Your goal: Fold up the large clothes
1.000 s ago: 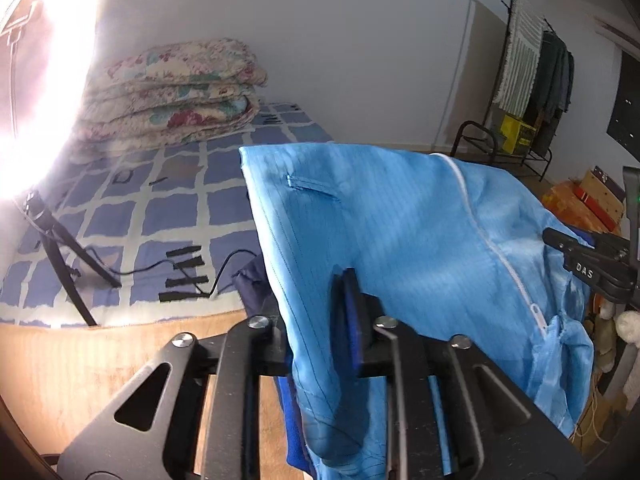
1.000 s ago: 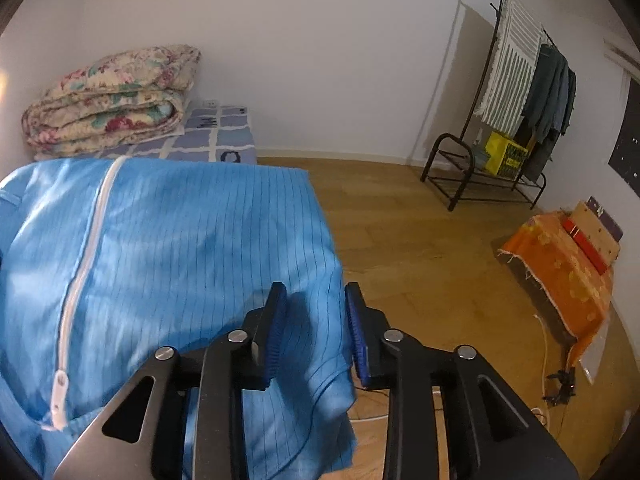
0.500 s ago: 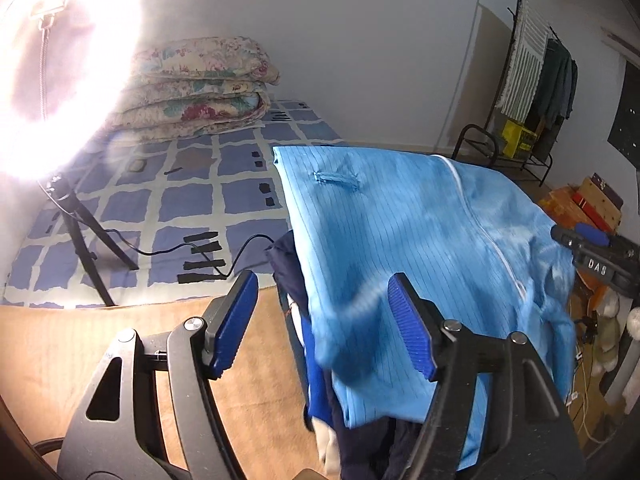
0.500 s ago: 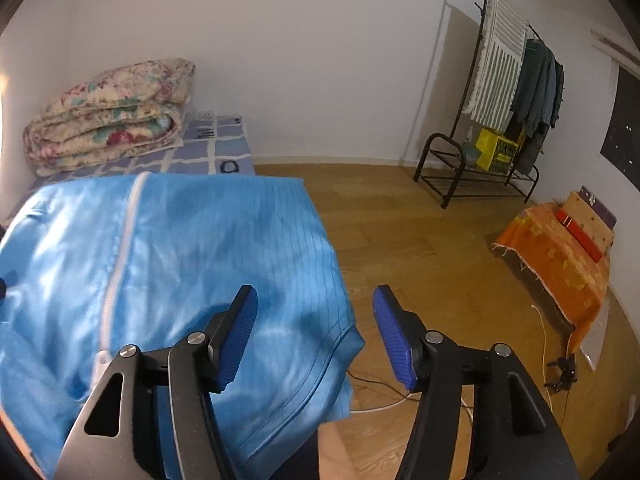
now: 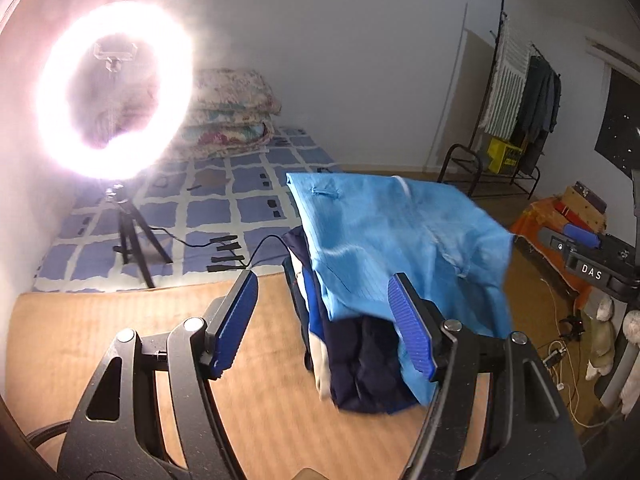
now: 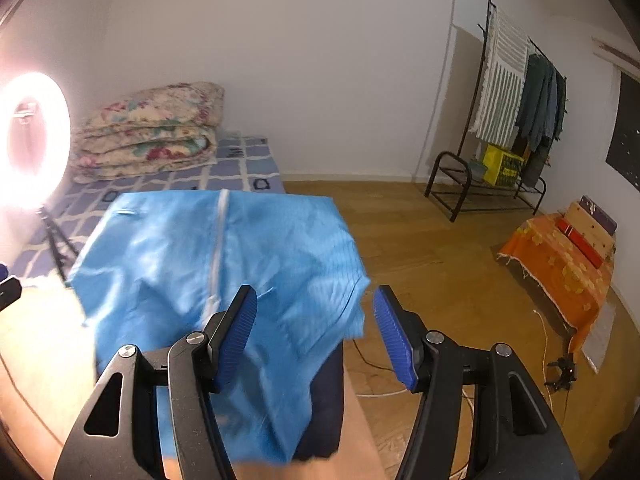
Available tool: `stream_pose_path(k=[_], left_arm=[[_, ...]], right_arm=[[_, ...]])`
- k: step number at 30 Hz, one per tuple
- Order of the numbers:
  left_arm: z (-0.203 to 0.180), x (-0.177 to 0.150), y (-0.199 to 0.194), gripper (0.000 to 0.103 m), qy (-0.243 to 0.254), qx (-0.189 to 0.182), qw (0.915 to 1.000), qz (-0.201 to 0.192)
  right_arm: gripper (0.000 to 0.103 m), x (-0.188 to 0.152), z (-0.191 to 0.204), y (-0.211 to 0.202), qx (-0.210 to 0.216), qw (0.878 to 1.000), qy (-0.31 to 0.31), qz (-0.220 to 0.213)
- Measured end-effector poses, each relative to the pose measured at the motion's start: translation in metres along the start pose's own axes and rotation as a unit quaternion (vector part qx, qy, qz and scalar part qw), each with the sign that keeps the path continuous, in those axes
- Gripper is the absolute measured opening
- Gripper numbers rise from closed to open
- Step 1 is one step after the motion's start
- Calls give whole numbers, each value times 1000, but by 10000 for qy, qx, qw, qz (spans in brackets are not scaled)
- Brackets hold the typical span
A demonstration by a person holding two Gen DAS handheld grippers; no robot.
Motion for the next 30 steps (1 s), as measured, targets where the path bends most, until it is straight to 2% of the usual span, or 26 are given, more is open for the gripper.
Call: stream_pose_path(k=[10,16,22,25,30], left_arm=[[-10,-20,-120,70,101,-64,9996,-267],[-14,-39,-185,71,134,-133,9989,-423],[-15,-75,-254,79,360,-78,9972,-649],[-14,-98,-280,82,380,-90,9975,-591],[-10,-139,-317,96,327,-105,9976,-602]], right_arm=[[64,1,5,-100,386,9987,107,-304],[64,-14,16,-153,525,9977,73,-411],[64,-54,34,-201,660,9972,14,-348],[64,-81,45,-225,816,9960,5,-372],[65,-122,63,-256,1007,9939,-81,-451]])
Point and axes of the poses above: each gripper's, at about its wrist camera, not at the fingertips, and y roughly the way its jaws point, z to its left, x to its top, the point moved 9 cm from there along y, roughly the way its jaws point
